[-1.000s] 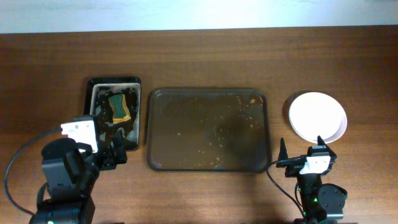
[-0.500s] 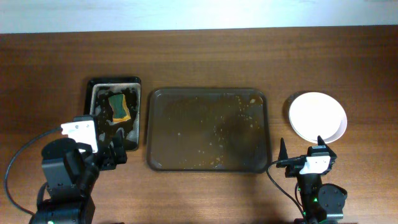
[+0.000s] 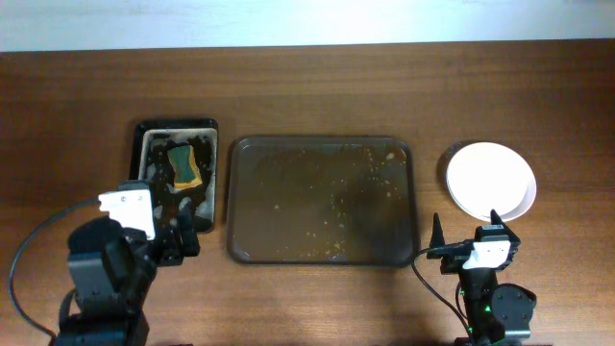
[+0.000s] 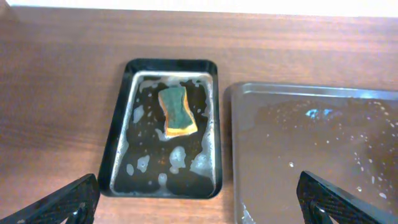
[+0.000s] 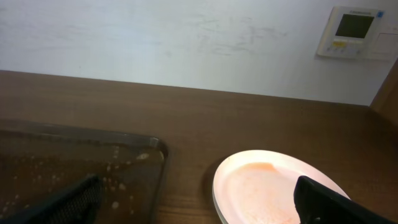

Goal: Clean dirty plates on tray and stack at the side

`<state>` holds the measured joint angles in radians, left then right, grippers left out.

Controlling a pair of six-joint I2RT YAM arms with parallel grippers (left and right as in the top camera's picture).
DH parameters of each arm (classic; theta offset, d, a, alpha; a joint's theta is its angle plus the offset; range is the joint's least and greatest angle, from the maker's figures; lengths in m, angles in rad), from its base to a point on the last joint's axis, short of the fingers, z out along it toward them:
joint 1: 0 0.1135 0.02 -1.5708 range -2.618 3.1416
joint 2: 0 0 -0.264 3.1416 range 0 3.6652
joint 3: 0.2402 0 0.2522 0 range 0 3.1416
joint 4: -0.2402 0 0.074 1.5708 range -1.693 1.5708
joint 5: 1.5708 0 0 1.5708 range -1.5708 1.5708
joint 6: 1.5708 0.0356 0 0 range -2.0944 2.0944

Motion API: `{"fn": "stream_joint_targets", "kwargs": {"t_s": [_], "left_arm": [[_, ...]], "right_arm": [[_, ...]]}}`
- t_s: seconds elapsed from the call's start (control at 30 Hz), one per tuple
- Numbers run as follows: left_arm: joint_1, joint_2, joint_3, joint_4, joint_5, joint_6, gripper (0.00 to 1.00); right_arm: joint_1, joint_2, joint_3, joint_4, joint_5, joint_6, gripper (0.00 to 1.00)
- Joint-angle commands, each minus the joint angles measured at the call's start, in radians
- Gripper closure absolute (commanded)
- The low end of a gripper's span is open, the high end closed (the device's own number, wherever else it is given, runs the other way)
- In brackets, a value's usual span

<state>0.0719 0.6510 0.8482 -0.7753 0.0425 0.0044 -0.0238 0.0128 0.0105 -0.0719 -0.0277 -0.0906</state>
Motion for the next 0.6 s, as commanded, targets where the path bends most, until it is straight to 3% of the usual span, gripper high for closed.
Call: {"fn": "stream_joint_targets", "kwargs": {"t_s": [0.0, 0.27, 0.57], "left_arm": [[-0.044, -0.102, -0.108, 0.076, -0.032, 0.019, 0.00], [-0.065, -0.394, -0.515, 0.421, -0.020, 0.018, 0.00], [-0.069, -0.623, -0.790, 0.726, -0.020, 0.011, 0.00]], "right_arm": [[-0.004, -0.009, -0.005, -0.003, -0.013, -0.006, 0.02], [-0.004, -0.009, -0.005, -0.003, -0.013, -0.006, 0.02], [-0.004, -0.009, -0.005, -0.003, -0.013, -0.006, 0.02]]}}
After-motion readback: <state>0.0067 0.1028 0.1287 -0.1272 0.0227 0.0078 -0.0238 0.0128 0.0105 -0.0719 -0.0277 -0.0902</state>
